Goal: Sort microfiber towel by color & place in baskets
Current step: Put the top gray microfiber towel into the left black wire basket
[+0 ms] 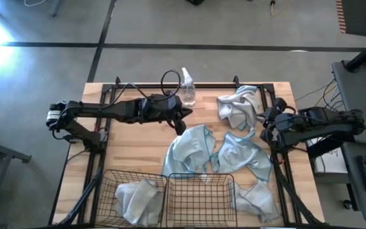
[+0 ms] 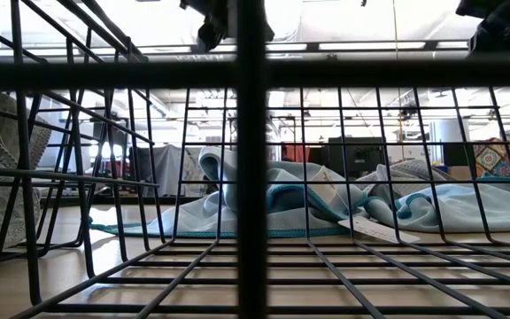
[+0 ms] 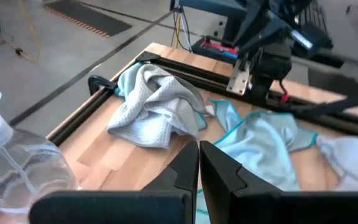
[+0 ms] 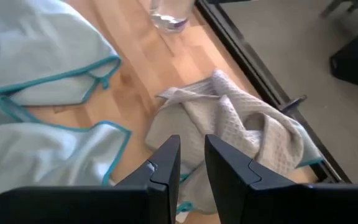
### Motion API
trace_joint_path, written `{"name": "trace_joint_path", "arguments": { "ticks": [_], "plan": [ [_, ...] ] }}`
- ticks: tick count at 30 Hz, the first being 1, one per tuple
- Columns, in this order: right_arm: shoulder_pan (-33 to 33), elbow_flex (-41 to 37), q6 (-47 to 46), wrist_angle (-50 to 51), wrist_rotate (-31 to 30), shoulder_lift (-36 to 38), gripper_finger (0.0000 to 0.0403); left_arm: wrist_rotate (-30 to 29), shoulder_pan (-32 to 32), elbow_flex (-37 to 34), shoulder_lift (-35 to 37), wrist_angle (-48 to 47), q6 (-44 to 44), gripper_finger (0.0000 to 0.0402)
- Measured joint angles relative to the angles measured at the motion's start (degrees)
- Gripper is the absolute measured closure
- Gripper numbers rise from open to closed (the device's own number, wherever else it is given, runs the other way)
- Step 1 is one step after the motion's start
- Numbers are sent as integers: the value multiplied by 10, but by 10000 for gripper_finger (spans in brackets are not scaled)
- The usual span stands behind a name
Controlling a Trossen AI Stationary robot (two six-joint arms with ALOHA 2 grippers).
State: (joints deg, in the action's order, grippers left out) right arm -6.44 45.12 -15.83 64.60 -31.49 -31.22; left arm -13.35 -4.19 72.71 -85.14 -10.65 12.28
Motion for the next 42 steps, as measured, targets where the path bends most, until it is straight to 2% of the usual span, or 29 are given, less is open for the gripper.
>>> {"name": "trace_joint_path", "arguments": {
  "ticks": [4,10,19,23,33,39,42],
  "plan": [
    [0,0,-13,-2,-1,-15,335,10,0,0,0,3,-48,402],
    [19,1,-68,8,-48,-61,335,24,0,0,0,0,-127,402],
    [113,2,-76,8,-57,-138,335,24,-1,0,2,-29,-213,402],
    [168,2,-63,-15,-7,-143,335,43,-13,0,12,-48,-219,402],
    [281,2,-7,-137,131,-146,335,47,-20,0,20,-61,-218,402],
    [346,1,47,-144,161,-171,322,46,-27,0,23,-61,-208,402],
    [376,1,62,-145,199,-190,308,46,-30,0,23,-61,-206,402]
  ]
}}
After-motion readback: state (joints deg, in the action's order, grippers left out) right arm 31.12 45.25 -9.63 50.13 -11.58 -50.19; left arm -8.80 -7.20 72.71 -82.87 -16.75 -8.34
